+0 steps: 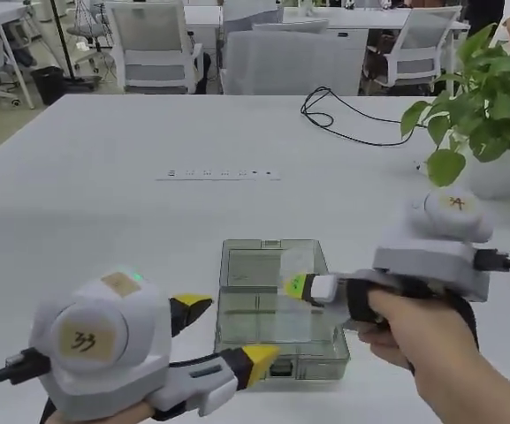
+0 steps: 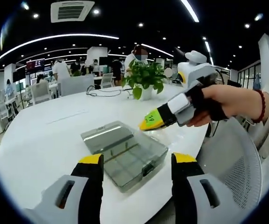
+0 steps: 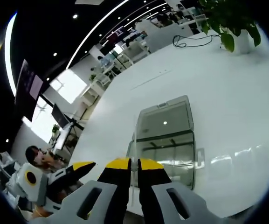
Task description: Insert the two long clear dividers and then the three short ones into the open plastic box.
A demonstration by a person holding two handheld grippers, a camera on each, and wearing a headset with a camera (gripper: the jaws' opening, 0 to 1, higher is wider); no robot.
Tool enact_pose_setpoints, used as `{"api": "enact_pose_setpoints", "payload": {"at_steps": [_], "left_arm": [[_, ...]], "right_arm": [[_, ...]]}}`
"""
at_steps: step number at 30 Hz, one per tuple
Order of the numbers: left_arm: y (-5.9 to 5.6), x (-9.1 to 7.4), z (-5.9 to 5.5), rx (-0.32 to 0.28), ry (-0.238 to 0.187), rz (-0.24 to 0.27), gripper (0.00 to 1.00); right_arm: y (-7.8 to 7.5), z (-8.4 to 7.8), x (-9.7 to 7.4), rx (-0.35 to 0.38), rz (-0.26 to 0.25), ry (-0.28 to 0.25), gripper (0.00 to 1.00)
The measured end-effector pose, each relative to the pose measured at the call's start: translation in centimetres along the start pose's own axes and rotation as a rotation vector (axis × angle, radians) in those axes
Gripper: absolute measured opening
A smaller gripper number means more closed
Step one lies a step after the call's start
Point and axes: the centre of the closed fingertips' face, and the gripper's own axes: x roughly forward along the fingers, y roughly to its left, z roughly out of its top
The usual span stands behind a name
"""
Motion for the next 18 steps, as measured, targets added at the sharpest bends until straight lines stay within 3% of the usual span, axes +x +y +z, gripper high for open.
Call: {"api": "enact_pose_setpoints", "payload": {"at_steps": [7,18], "left_arm": [[0.4,-0.2,-0.2,0.031,0.011,0.0,0.71],[0.5,-0.1,-0.5,0.079,0.024,-0.017,0.87]], "right_arm": [[-1.6,-0.5,0.1,0.043,-0.076,0.1,0.06],[-3.3,-0.4,0.7,0.096,-0.149,0.19,0.06]]}}
